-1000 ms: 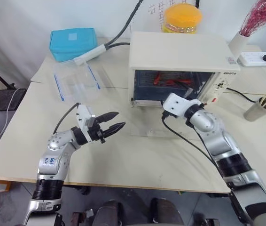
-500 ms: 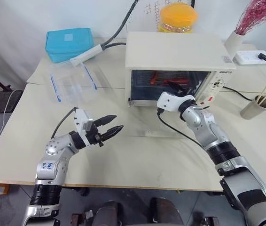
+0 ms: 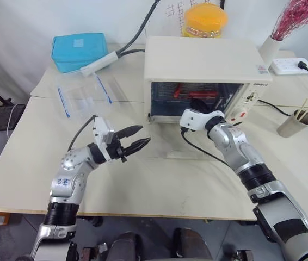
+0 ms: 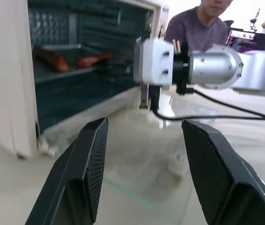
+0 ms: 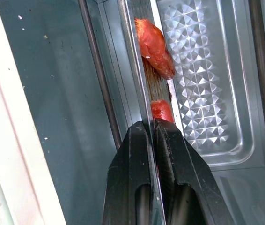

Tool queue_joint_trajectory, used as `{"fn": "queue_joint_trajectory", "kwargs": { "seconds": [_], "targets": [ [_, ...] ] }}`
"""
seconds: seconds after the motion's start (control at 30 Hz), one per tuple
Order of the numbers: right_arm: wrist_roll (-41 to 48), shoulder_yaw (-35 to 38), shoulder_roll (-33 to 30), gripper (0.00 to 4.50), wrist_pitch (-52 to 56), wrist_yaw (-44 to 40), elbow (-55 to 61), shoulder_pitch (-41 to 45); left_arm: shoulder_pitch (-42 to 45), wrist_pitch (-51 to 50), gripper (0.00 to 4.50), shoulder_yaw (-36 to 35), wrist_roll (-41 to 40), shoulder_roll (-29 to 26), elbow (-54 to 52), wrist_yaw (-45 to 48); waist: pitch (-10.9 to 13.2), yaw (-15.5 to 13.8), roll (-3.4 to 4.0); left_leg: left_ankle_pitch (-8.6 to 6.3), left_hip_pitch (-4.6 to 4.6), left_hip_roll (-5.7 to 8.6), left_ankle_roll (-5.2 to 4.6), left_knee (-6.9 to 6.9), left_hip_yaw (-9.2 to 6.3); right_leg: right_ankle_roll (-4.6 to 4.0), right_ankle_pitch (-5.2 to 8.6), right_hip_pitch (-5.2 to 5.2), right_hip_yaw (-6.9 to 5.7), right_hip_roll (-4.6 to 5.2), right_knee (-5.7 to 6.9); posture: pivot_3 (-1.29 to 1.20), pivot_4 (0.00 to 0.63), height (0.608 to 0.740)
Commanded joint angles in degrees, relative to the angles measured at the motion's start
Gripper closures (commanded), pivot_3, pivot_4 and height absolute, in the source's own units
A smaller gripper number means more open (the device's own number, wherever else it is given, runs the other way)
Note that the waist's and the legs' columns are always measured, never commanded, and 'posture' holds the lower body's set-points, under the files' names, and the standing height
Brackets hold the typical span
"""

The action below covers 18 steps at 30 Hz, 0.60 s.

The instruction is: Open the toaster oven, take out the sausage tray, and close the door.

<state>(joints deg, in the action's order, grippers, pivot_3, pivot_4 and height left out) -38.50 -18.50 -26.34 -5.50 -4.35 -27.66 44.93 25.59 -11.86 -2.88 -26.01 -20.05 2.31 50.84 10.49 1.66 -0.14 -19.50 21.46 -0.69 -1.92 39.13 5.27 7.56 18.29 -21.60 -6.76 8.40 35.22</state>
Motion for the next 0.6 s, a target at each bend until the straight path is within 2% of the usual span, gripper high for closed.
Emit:
{"fn": "queue_joint_trajectory", "kwargs": {
  "seconds": [0.03, 0.27, 0.43, 0.6],
  "targets": [
    [1.4, 1.5, 0.4, 4.48, -2.1, 1.7, 2.5, 2.4, 5.6, 2.1, 1.85, 0.6, 0.5, 1.7, 3.2, -0.1, 0.0, 0.0, -0.01, 0.01, 0.00, 0.01, -0.01, 0.00, 0.01, 0.00, 0.00, 0.00, 0.00, 0.00, 0.00, 0.00, 0.150, 0.740],
    [2.2, 1.5, -0.5, 4.48, -4.1, -1.6, 4.2, 3.1, 21.0, 6.1, 1.85, -2.0, 1.1, 4.2, 18.7, -1.2, 0.0, 0.4, -0.03, 0.01, 0.07, -0.01, -0.01, -0.10, 0.04, 0.00, 0.00, -0.12, -0.06, -0.05, -0.03, 0.00, 0.150, 0.740],
    [2.5, 1.8, -1.5, 4.48, -4.2, -3.5, 7.3, 1.0, 25.4, 8.7, 1.85, -1.9, 2.6, 4.5, 26.1, -0.5, 0.0, 0.3, -0.03, 0.01, 0.11, 0.00, -0.02, -0.11, 0.01, 0.00, 0.00, -0.14, -0.15, -0.05, -0.04, 0.00, 0.150, 0.740],
    [2.3, 3.6, -1.9, 4.48, -1.3, -4.9, 18.3, -5.9, 25.6, 7.4, 1.85, -1.8, 2.1, 4.8, 27.0, -0.4, 0.0, 0.0, -0.04, 0.01, 0.17, -0.01, -0.02, -0.10, -0.02, 0.00, 0.00, -0.14, -0.20, -0.05, -0.08, 0.00, 0.150, 0.740]
  ]
}}
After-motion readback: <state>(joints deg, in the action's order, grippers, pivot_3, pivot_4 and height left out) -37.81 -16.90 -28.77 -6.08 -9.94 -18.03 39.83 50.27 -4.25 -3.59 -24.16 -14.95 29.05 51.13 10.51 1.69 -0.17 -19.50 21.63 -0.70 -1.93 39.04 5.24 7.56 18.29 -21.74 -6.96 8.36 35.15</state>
